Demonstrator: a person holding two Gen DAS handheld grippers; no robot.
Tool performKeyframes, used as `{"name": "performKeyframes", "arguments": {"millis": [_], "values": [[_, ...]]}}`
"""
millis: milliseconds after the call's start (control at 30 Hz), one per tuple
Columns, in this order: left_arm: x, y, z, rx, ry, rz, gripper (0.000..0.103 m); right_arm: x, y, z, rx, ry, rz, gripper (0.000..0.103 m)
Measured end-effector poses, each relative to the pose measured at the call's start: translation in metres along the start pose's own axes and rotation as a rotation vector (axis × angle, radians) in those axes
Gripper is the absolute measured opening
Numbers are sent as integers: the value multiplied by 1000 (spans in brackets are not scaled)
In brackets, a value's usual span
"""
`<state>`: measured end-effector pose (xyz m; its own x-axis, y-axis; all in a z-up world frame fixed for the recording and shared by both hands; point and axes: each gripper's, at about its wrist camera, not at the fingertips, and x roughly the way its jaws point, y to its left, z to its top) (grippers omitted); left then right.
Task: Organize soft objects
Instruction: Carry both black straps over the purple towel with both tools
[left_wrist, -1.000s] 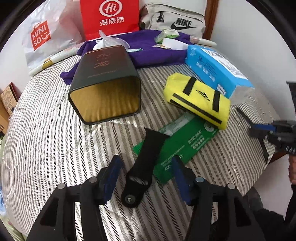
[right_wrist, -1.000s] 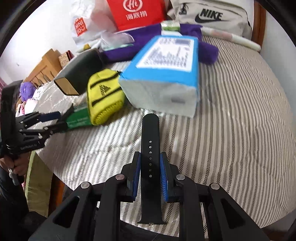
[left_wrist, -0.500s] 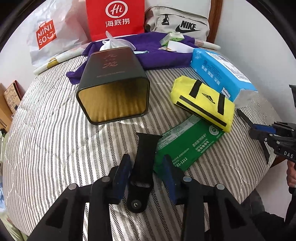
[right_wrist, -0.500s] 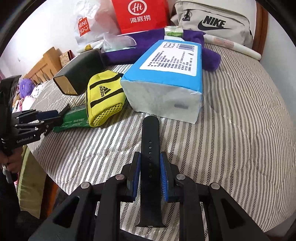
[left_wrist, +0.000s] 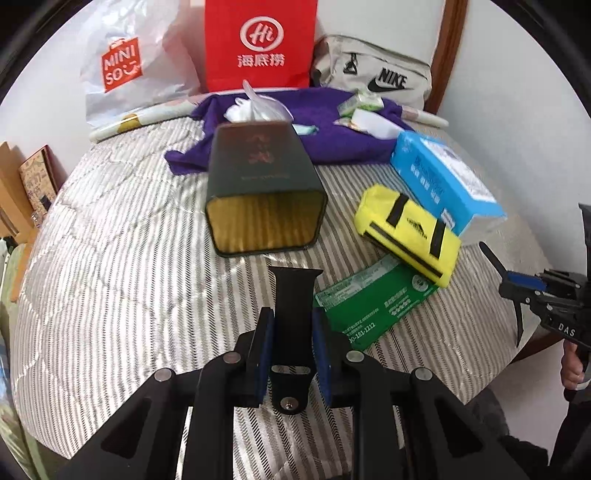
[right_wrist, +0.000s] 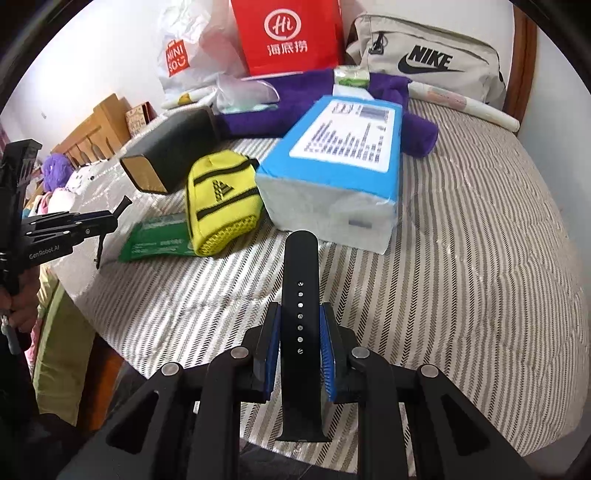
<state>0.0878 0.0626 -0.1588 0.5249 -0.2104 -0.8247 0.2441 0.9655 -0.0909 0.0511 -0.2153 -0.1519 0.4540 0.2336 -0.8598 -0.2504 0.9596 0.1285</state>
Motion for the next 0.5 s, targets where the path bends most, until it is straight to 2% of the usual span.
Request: {"name": "performKeyframes", "arguments": {"millis": [300, 500], "values": [[-31, 6, 18, -43, -59, -3, 20, -29, 5, 11, -26, -33, 49, 20], [-39, 11, 37, -77, -82, 0, 20, -41, 7, 31, -56, -61, 99, 20]]}}
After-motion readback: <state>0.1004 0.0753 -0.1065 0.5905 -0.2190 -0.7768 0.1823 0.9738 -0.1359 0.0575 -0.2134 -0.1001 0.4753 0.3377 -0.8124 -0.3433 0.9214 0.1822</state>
